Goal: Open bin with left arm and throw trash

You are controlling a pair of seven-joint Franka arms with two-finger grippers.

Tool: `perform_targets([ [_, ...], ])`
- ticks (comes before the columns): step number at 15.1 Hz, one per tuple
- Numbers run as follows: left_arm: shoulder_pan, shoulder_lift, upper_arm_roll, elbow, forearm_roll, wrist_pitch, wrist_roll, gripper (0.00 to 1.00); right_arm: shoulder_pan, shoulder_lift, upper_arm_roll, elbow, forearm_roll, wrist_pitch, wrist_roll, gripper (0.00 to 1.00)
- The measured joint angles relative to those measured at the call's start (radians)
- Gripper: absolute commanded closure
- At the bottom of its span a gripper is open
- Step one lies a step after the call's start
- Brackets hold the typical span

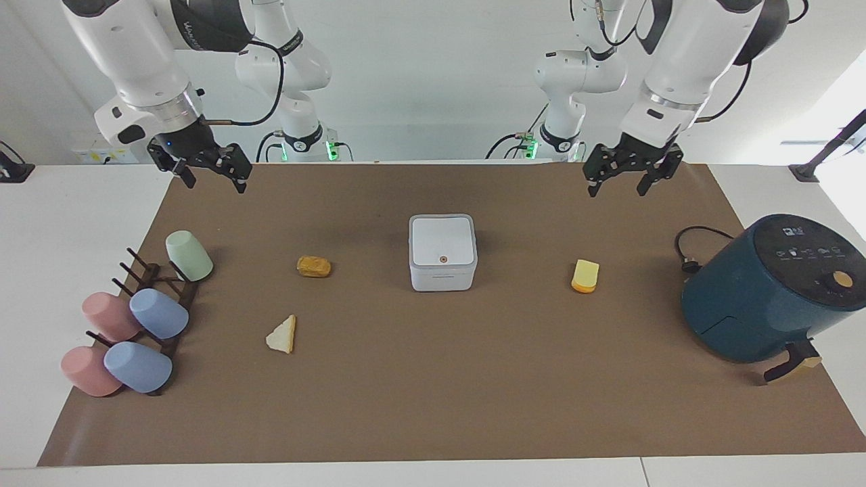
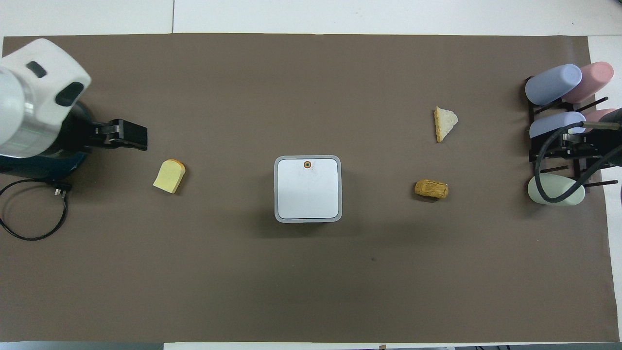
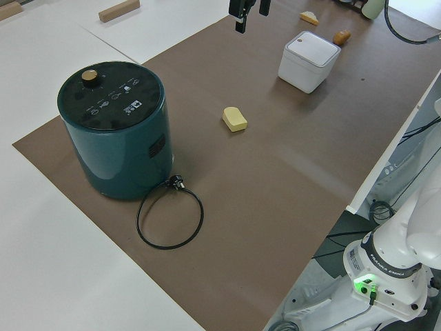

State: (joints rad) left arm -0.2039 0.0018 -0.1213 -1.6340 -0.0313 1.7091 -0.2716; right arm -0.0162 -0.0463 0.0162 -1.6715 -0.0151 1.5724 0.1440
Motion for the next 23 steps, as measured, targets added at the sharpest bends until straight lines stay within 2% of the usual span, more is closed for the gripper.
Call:
perform_targets([
  [1,-0.037,0.020,-0.002,-0.002,0.000,0.035,-0.032,0.08,0.000,0.000,0.000,-0.001,0.000,0.000,0.000,0.00],
  [5,-0.164,0.141,-0.004,0.015,-0.001,0.127,-0.133,0.98,0.007,-0.019,0.002,-0.049,0.000,0.016,0.000,0.00],
  [7,-0.206,0.221,-0.003,0.061,-0.001,0.148,-0.176,1.00,0.011,-0.045,0.003,-0.118,0.000,0.084,0.000,0.00],
  [10,-0.248,0.317,-0.004,0.142,-0.001,0.169,-0.222,1.00,0.012,-0.096,0.010,-0.277,0.000,0.245,0.000,0.00],
  [14,-0.292,0.368,-0.005,0.174,-0.008,0.190,-0.228,1.00,0.059,-0.118,0.015,-0.453,0.000,0.384,0.000,0.00],
  [17,-0.333,0.378,-0.005,0.175,-0.008,0.199,-0.240,1.00,0.079,-0.095,0.015,-0.537,0.000,0.506,0.000,0.00],
  [23,-0.367,0.407,-0.004,0.172,-0.008,0.230,-0.271,1.00,0.114,0.035,0.015,-0.636,0.000,0.783,0.000,0.00],
])
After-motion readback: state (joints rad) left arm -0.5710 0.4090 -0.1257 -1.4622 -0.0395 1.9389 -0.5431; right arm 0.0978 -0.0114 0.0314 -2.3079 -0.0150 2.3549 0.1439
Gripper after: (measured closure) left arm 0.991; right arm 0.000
